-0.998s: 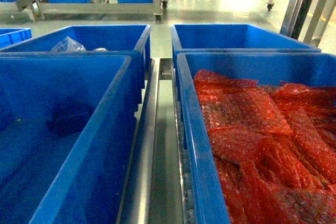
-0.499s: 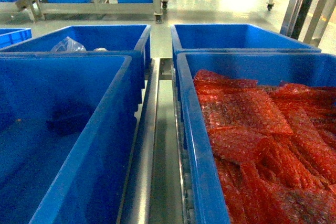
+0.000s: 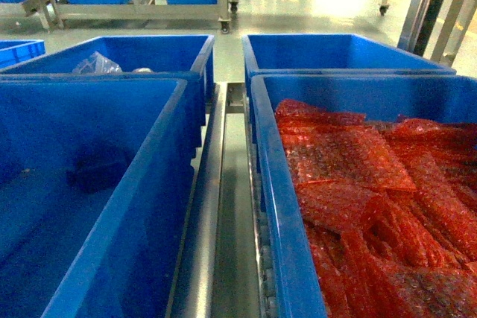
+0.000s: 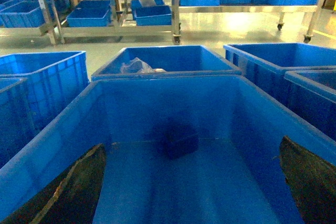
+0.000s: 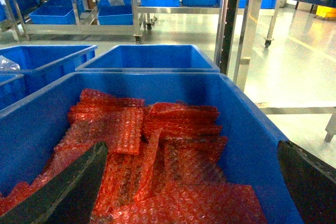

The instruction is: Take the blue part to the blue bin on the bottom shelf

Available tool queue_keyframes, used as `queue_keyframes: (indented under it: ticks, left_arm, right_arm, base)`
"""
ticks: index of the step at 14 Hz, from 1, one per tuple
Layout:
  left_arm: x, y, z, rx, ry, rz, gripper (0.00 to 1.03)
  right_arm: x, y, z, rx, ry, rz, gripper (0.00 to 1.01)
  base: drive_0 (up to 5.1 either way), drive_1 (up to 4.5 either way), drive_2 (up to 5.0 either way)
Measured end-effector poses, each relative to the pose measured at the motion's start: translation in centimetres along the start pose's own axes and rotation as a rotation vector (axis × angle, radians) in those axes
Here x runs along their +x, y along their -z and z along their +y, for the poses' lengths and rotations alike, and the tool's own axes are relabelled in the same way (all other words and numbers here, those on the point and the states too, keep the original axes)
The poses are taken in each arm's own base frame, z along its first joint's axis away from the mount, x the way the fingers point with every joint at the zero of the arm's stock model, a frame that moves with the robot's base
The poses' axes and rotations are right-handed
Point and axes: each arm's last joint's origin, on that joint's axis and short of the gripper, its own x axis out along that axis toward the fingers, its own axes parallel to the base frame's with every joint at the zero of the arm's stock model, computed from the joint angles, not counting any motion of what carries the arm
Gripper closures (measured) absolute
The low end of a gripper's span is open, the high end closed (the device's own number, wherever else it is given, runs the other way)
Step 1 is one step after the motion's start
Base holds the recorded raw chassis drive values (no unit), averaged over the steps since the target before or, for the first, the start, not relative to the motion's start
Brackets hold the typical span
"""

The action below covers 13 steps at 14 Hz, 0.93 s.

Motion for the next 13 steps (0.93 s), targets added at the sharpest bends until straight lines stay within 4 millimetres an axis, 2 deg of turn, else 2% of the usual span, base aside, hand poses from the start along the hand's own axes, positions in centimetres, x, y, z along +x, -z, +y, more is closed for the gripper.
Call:
queue_keyframes:
  ticks: [13]
  left_arm:
    - [0.00,0.00,0.00,0.000,0.000,0.000,0.05]
  right_arm:
    - [0.00,0.00,0.00,0.000,0.000,0.000,0.03]
  base:
    - [0.0,0.00,0.0]
